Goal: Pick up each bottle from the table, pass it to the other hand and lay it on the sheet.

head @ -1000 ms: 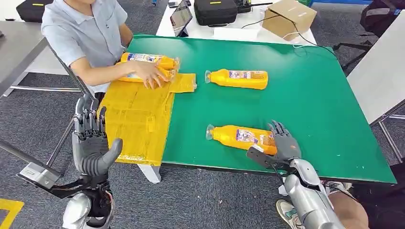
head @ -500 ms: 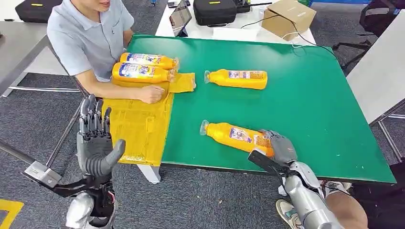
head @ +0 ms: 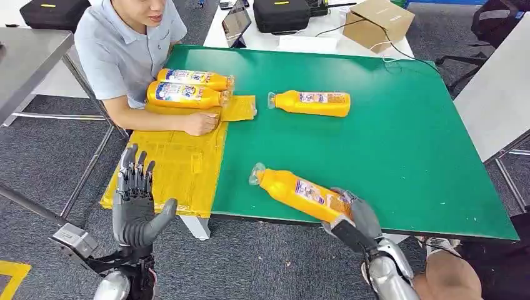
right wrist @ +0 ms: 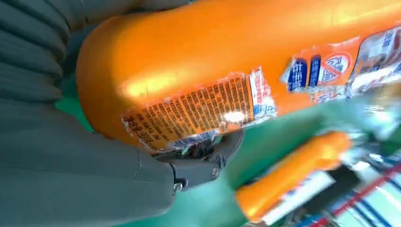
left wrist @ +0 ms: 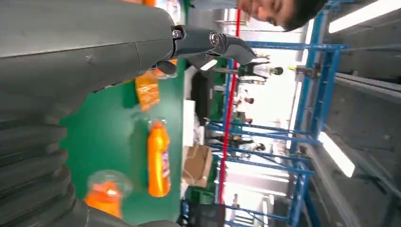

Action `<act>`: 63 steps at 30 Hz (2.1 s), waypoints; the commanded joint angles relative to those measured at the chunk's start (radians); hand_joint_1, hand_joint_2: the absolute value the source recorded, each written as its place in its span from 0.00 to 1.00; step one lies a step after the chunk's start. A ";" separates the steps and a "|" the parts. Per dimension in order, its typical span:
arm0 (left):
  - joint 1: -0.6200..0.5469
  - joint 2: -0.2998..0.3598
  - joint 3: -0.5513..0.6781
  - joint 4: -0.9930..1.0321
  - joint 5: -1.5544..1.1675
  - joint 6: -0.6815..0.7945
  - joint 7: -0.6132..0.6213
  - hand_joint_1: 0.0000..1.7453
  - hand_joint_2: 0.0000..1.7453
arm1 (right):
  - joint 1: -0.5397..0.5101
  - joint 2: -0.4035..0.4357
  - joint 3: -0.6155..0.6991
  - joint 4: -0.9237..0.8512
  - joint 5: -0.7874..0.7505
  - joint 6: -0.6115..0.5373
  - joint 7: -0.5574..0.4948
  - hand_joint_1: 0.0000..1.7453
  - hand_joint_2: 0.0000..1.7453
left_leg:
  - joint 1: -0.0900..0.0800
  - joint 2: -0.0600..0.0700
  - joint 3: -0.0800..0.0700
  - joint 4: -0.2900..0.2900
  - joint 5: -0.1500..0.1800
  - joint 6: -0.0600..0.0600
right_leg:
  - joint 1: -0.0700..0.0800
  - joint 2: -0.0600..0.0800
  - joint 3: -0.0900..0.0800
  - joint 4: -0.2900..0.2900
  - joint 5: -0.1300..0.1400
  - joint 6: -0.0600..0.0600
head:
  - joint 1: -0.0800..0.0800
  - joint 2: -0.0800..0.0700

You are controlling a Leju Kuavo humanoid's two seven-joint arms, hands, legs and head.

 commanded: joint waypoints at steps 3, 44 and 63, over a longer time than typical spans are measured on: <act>0.054 -0.001 -0.107 0.074 -0.052 0.033 0.002 0.00 1.00 | 0.176 0.153 0.003 -0.467 -0.136 0.000 -0.054 1.00 1.00 | 0.000 0.000 0.001 0.000 -0.001 -0.001 | 0.000 -0.001 0.000 0.001 -0.002 -0.002 | 0.000 0.000; -0.134 0.002 -0.223 0.255 0.053 -0.196 0.087 0.00 1.00 | -0.033 0.144 0.445 -0.187 -0.081 0.083 0.027 1.00 1.00 | 0.000 0.002 0.002 -0.002 -0.001 -0.001 | 0.001 0.001 0.002 -0.002 0.000 -0.002 | 0.000 0.000; -0.176 -0.004 -0.195 0.249 0.035 -0.212 0.063 1.00 1.00 | -0.124 0.144 0.538 -0.007 -0.061 0.158 0.058 0.85 1.00 | 0.001 0.000 0.001 -0.001 0.000 -0.001 | 0.001 -0.001 0.001 -0.002 -0.001 -0.001 | 0.000 0.000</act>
